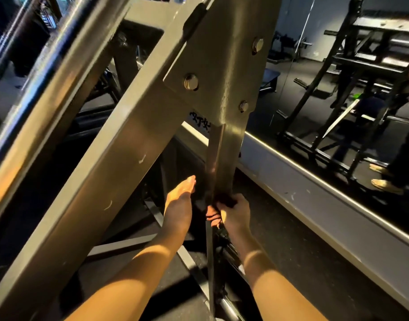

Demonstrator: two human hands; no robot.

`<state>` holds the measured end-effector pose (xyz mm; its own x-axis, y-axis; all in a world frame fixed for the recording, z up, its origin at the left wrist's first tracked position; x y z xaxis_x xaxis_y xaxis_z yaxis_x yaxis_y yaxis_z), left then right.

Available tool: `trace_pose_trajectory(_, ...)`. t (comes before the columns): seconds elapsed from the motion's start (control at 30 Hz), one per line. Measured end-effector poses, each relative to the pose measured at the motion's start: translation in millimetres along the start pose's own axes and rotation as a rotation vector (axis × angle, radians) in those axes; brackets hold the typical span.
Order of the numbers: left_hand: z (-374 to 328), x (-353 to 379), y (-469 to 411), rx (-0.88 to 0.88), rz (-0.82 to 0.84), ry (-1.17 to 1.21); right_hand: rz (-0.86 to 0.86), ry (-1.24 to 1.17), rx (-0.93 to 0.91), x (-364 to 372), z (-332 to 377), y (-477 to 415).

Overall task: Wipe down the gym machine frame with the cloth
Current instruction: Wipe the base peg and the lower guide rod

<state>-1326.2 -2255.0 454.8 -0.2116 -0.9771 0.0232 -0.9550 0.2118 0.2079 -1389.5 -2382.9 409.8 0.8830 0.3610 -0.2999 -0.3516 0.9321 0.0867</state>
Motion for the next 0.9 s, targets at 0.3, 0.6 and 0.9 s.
trace_pose_trajectory(0.3,58,1,-8,0.065,0.064,-0.428,0.038,0.020,0.144,-49,-67,40)
trace_pose_trajectory(0.6,156,-5,11,0.025,0.028,-0.604,0.132,0.044,0.263,-54,-155,65)
trace_pose_trajectory(0.9,265,-8,3,0.061,0.151,-0.710,0.105,-0.085,0.353,-28,-274,92)
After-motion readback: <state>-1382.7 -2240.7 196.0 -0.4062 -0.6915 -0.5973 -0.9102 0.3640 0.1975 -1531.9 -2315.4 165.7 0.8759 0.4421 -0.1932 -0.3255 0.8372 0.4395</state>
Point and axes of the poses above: each hand's wrist, its own y-axis away from the middle knuckle, its own x-axis out of the palm, z = x × y, the point moved 1 cm from there along -y, towards the middle knuckle, and after that the axes turned 12 degrees about -z, right-handed, at the moved point
